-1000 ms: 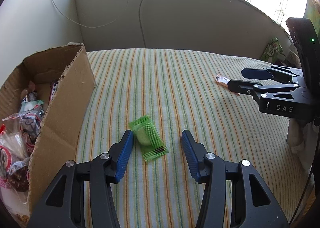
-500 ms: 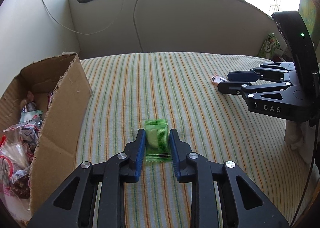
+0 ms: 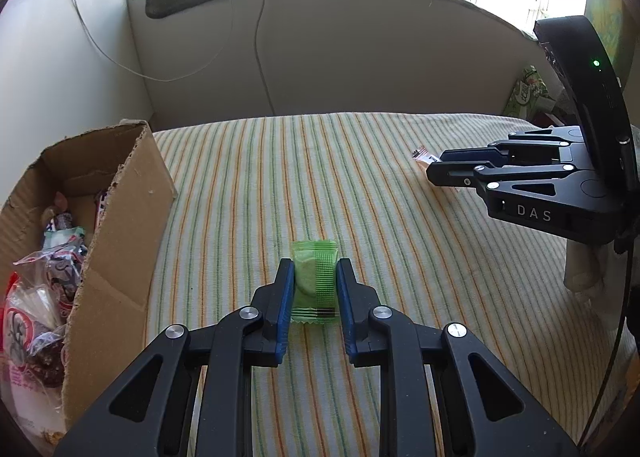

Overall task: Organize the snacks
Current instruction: 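Close the right gripper on the pink candy bar, then carry the green packet and pink bar into the box and release both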

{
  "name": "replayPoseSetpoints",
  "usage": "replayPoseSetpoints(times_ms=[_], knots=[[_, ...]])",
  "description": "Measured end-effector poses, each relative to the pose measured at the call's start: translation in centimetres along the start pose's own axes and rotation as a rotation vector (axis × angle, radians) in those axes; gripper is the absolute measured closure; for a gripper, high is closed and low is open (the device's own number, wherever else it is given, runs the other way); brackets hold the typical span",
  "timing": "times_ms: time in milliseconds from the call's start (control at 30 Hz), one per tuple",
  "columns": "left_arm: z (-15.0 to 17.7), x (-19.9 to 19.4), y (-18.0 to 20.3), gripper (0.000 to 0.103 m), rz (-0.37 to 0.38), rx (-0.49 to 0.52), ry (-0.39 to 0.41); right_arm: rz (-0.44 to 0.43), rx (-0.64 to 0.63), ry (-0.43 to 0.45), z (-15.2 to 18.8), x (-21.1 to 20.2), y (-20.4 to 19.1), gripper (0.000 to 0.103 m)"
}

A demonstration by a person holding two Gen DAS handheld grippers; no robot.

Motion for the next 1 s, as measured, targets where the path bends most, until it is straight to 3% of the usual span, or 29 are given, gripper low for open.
replayPoseSetpoints(times_ms=[433,1000], knots=[[-0.7,-4.5,-1.5,0.083,0.021,-0.034,0.128,0.015,-0.025,0.061,-1.2,-4.5,-2.2,0.083],[-0.2,-9.3,-6.3,0.083,-0.023,-0.127,0.249,-0.063,-0.126,0.134,-5.6,-5.9,-11.0,0.083]])
Point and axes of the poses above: each gripper's, at about its wrist camera, not at the fingertips, and x roughly the way its jaws point, y to its right, z to its underside, the point moved 1 cm from there along x, roughly the way its jaws point, and after that the axes turned 4 degrees about -z, right-handed, at the moved point
